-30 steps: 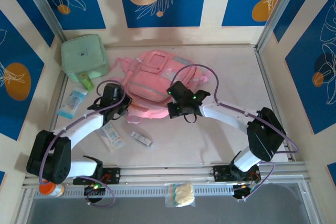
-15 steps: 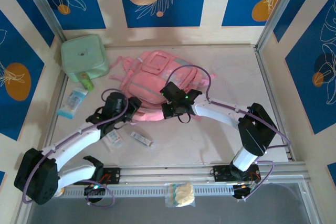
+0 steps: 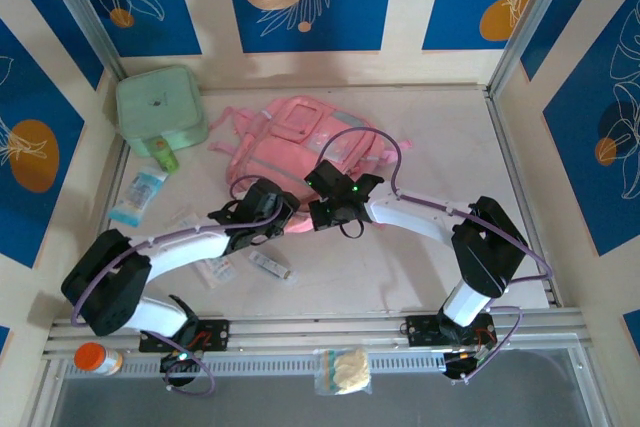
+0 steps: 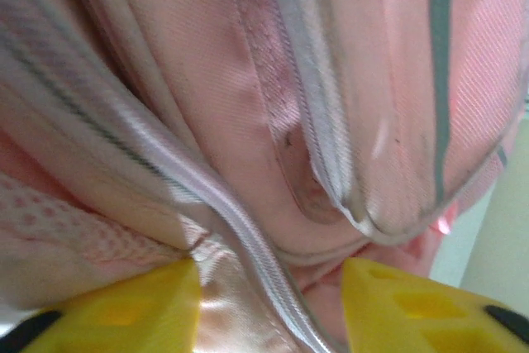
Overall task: Pack the student bag
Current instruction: Zip the student bag at the top-center of the table.
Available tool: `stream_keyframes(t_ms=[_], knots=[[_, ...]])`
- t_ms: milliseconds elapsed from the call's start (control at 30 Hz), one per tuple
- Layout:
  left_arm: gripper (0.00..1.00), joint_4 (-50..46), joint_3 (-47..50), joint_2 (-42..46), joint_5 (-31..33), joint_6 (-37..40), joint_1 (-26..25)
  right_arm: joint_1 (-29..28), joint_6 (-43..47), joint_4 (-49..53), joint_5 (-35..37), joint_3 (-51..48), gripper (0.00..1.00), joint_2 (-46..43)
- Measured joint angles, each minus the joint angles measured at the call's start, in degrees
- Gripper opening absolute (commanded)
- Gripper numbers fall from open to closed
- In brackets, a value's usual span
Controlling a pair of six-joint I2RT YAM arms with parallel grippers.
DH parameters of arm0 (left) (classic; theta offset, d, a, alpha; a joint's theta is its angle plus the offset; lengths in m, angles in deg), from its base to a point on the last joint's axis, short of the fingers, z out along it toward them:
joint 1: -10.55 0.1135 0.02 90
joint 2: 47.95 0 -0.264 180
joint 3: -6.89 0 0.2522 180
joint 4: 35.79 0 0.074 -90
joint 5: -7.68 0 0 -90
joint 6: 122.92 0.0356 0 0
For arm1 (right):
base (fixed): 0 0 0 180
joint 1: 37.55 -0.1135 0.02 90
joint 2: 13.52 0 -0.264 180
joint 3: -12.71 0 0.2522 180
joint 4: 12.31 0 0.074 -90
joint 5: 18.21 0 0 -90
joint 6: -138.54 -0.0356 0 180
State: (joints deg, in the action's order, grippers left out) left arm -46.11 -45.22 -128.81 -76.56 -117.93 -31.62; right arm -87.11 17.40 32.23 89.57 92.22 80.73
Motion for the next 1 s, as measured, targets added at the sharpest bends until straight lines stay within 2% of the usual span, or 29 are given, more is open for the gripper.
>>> stream_keyframes(t_ms=[100, 200, 433, 700, 800, 833, 933, 1000], knots=[[0.14, -1.2, 0.0, -0.5, 1.2, 0.2, -0.1, 0.0, -0.1, 0.6, 1.3, 0.0, 0.0, 0.0], [0.0, -2.2, 0.2, -0.5, 2.5, 0.9, -0.1, 0.2, -0.4, 1.4, 2.3, 0.0, 0.0, 0.0], [0.0, -5.7, 0.7, 2.4, 3.5, 4.8, 1.8, 3.7, -0.4, 2.0, 3.5, -2.0, 0.0, -0.1], [0.0, -10.8, 3.2, 10.3, 3.1, 13.6, 13.5, 10.6, -0.4, 2.9, 5.7, -3.4, 0.0, -0.1], [0.0, -12.4, 3.2, 10.5, 2.0, 16.2, 15.9, 11.4, -0.4, 4.0, 6.9, -2.8, 0.0, -0.1], [0.02, -12.9, 3.2, 10.8, 1.5, 16.5, 15.8, 11.4, -0.4, 3.9, 6.9, -2.8, 0.0, -0.1], [0.28, -12.9, 3.4, 12.8, 0.3, 15.5, 13.5, 10.2, -0.4, 3.5, 7.1, -2.8, 0.0, -0.2], [0.39, -12.0, 3.5, 14.3, 0.2, 13.5, 9.9, 9.4, -0.4, 3.3, 7.1, -2.8, 0.0, -0.4]])
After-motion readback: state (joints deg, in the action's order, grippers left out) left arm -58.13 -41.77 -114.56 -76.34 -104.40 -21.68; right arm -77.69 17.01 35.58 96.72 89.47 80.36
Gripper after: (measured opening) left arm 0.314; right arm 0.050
